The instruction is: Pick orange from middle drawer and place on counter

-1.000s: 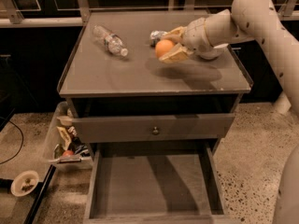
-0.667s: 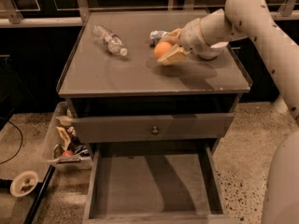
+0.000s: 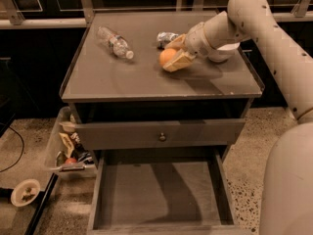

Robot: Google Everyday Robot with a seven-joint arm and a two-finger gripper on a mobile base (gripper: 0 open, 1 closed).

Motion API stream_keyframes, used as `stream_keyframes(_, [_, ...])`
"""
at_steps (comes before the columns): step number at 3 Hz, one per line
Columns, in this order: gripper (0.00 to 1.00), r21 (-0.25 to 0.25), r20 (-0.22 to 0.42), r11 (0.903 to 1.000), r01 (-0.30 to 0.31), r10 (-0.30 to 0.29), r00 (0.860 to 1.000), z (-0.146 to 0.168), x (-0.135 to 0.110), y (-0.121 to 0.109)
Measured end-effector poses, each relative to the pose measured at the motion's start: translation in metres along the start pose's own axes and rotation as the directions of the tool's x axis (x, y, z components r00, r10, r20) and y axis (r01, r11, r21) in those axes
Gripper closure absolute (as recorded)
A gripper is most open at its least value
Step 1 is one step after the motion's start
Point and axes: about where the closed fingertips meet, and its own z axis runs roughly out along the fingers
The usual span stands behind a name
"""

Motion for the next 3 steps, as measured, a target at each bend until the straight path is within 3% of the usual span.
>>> stream_keyframes(1, [0.82,-0.001,0.0,1.0,0.0,0.0,1.0,0.0001,0.0,0.0])
stream_keyframes(3, [0.36,-0.001,0.0,1.0,0.0,0.0,1.0,0.0002,0.0,0.0001])
